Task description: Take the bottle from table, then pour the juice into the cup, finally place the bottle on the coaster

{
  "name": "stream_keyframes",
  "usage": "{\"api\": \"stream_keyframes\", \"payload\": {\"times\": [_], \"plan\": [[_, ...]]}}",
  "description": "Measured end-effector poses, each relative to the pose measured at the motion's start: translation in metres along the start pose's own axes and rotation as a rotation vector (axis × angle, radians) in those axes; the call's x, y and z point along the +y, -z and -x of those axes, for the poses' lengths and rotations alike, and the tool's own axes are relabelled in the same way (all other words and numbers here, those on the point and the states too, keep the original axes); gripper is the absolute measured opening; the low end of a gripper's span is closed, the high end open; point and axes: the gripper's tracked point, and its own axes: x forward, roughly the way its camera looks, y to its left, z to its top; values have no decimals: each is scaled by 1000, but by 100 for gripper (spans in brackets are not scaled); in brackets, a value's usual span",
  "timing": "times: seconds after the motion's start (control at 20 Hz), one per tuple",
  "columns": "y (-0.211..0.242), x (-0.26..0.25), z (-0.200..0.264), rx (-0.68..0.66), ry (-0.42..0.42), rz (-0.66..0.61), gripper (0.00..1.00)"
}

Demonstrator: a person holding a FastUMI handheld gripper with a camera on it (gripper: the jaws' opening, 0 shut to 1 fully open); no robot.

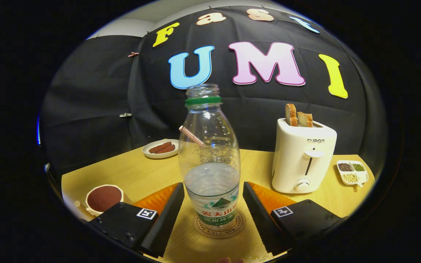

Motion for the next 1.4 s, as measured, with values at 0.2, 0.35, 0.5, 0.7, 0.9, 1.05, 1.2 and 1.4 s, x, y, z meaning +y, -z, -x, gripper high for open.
{"api": "stream_keyframes", "payload": {"times": [0.2, 0.35, 0.5, 0.7, 0.9, 1.05, 1.2, 1.4], "plan": [[-4, 0, 17, -2, 3, 6, 99], [-10, 0, 37, 2, 13, -3, 99], [-28, -2, 62, -10, 35, 1, 98], [-49, 4, 92, -17, 58, -13, 98], [-78, 9, 121, -17, 72, 11, 98], [-111, 9, 144, -40, 92, 32, 98], [-131, 9, 164, -54, 124, 51, 98], [-147, 22, 190, -63, 134, 44, 98]]}}
